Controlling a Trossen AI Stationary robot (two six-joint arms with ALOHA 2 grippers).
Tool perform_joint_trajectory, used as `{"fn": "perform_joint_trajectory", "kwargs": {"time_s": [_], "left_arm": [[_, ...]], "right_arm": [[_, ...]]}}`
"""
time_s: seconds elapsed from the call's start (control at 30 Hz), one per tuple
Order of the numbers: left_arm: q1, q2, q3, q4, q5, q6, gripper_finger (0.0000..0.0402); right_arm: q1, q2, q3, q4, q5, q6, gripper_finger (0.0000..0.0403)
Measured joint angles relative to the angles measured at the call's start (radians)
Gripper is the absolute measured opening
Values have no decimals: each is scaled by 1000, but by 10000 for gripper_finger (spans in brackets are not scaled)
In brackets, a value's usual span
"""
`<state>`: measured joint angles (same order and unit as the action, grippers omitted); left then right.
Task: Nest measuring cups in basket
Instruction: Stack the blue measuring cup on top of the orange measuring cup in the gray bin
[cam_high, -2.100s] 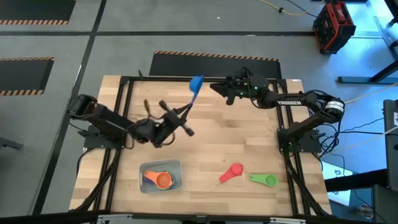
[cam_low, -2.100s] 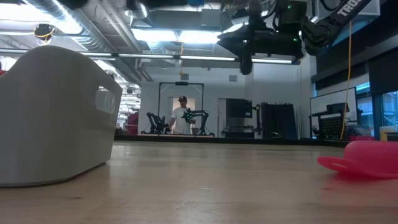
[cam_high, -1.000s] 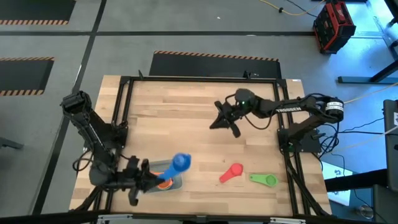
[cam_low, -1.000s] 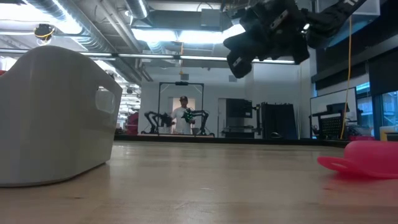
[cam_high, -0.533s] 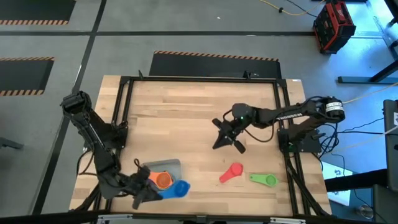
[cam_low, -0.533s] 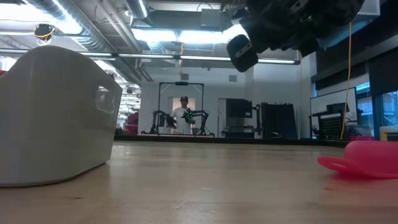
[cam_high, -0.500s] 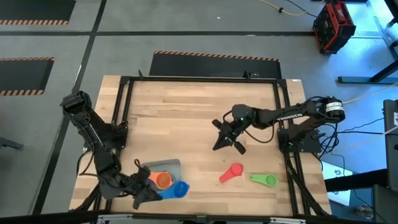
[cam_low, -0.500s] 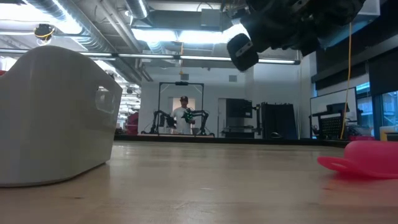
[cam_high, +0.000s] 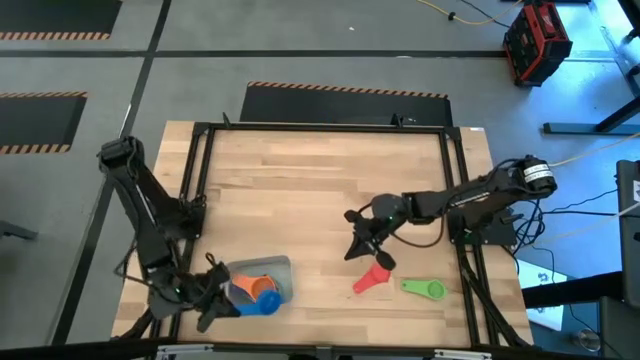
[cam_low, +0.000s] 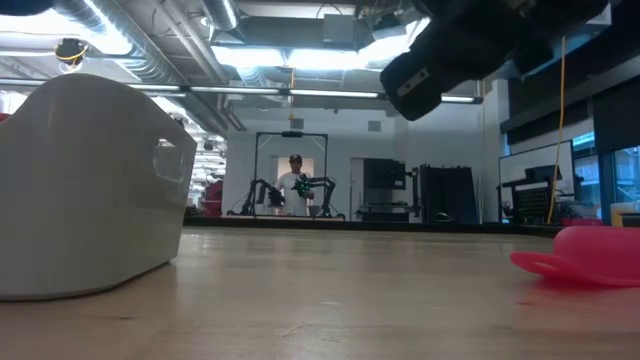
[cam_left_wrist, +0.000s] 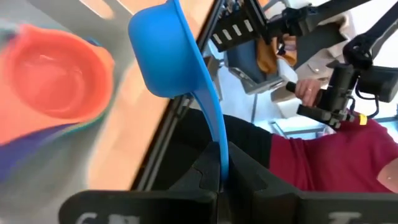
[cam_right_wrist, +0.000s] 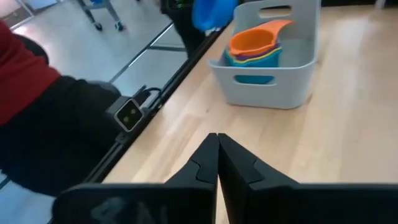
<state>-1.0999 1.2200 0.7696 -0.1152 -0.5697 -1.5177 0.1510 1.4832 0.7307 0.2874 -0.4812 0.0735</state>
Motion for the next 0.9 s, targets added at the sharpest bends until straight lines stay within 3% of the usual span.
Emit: {"fn": "perform_joint_trajectory", "kwargs": {"time_s": [0.2, 0.43, 0.67, 0.9], "left_arm": [[-1, -120, 0, -154, 39, 2, 2], [0, -208, -112, -151, 66, -9, 2], [-1, -316, -277, 44, 58, -19, 2], [-1, -333, -448, 347, 66, -19, 2]], "right_arm": [[61, 0, 0, -9, 39, 9, 4], [105, 0, 0, -21, 75, 54, 14], [115, 0, 0, -21, 96, 54, 8], [114, 0, 0, -20, 97, 56, 10]]}}
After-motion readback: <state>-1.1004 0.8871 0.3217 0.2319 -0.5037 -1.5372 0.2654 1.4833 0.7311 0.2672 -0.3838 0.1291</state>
